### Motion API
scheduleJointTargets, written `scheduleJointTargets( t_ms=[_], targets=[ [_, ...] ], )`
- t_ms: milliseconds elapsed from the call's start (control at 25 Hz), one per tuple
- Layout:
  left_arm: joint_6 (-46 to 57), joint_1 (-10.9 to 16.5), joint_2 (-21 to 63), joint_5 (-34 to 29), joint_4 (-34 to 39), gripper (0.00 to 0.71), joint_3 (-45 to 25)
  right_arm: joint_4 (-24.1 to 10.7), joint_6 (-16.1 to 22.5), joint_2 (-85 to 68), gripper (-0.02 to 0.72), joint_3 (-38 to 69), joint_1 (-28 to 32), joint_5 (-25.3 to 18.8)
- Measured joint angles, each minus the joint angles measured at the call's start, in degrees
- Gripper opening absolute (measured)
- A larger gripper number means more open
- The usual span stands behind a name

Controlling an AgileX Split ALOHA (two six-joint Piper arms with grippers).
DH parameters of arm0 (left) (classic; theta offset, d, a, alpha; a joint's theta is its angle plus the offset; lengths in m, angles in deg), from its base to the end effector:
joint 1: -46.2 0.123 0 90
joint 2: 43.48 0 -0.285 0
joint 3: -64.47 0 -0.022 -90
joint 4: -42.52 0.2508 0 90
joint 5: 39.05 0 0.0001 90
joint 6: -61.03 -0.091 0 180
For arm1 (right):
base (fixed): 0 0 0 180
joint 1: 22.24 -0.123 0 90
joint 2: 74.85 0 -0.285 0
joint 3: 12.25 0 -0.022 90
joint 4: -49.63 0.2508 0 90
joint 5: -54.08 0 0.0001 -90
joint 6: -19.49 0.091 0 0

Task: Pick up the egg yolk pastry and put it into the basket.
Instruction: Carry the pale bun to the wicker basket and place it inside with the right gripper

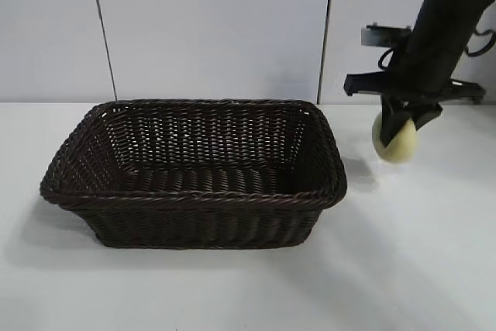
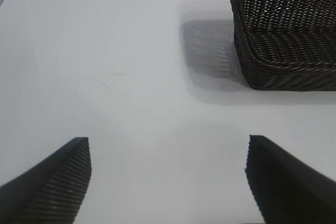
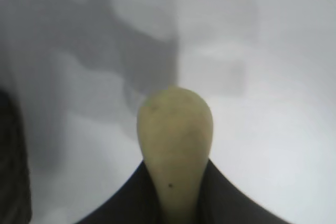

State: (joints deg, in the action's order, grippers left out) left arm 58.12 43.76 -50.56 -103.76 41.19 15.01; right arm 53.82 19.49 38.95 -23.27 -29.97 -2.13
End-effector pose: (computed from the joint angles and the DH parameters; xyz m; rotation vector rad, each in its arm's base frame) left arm -0.0081 -0.0016 0.2675 0.1008 2.1137 -0.0232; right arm 0.3927 0.0589 0.2650 -0.1465 2.7737 0.1294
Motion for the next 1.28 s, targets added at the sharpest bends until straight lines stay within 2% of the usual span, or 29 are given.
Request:
scheduleJointTargets(
  t_ms=[240, 480, 880, 1080, 1280],
  targets=[
    [0.05, 0.00, 0.00, 0.00, 0.00, 0.589, 0.00, 2.62, 0.00, -1.37, 0.084, 0.00, -1.17, -0.55],
    [0.05, 0.00, 0.00, 0.00, 0.00, 0.589, 0.00, 3.82, 0.00, -1.37, 0.083, 0.05, -9.43, 1.11],
    [0.05, 0.00, 0.00, 0.00, 0.00, 0.589, 0.00, 4.35, 0.00, -1.06, 0.083, 0.10, -26.55, 9.84],
    [0.05, 0.00, 0.00, 0.00, 0.00, 0.589, 0.00, 4.41, 2.55, 0.28, 0.081, 0.10, -28.96, 14.28],
    [0.05, 0.00, 0.00, 0.00, 0.00, 0.589, 0.00, 4.35, 3.16, 3.50, 0.077, 0.10, -28.95, 16.05]
  ],
)
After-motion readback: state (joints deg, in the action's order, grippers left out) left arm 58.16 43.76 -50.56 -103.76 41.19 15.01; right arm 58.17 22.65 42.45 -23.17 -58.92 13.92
